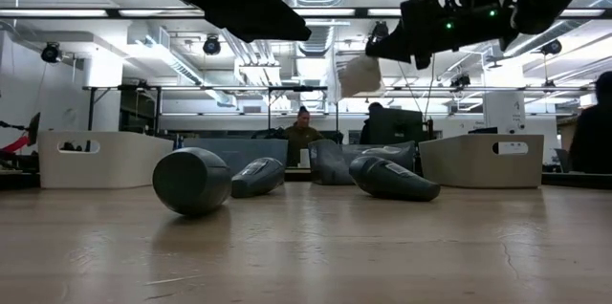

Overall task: Pick & Place Travel size toiletries
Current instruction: Put the white cotton pack into the right black bin

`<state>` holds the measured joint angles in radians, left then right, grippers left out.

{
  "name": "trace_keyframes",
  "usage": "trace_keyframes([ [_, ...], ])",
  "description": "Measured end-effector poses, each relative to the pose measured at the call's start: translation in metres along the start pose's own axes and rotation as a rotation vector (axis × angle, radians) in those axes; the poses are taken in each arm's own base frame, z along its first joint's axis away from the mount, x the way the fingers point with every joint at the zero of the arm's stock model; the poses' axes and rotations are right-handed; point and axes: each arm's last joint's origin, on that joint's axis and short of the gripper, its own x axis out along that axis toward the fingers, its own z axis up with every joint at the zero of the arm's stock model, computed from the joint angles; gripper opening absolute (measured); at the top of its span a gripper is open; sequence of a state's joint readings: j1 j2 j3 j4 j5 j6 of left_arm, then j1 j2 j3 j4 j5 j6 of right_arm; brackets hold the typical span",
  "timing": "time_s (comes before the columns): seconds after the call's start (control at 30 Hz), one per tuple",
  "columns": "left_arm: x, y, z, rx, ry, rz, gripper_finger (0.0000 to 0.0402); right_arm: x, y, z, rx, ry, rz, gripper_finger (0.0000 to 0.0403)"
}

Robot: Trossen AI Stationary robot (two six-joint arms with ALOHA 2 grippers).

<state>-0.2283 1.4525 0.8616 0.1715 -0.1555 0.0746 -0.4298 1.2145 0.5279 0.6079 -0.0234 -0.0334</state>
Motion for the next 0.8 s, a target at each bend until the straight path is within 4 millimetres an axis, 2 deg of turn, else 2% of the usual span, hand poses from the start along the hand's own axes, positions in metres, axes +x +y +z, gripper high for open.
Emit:
trace_keyframes([
  [0.23, 0.0, 0.0, 0.0, 0.0, 0.0, 0.0, 0.017, 0.001, -0.002, 0.0, -0.008, -0.002, -0.008, 0.0018],
  [0.37, 0.0, 0.0, 0.0, -0.001, 0.001, 0.0, 0.017, 0.01, -0.005, -0.011, -0.033, 0.039, -0.074, 0.0018],
  [0.6, 0.0, 0.0, 0.0, -0.005, 0.003, 0.0, 0.017, 0.043, -0.023, -0.037, -0.052, 0.102, -0.194, 0.0018],
  [0.8, 0.0, 0.0, -0.001, -0.003, 0.012, -0.001, 0.017, 0.076, -0.04, -0.051, -0.043, 0.155, -0.24, 0.0018],
])
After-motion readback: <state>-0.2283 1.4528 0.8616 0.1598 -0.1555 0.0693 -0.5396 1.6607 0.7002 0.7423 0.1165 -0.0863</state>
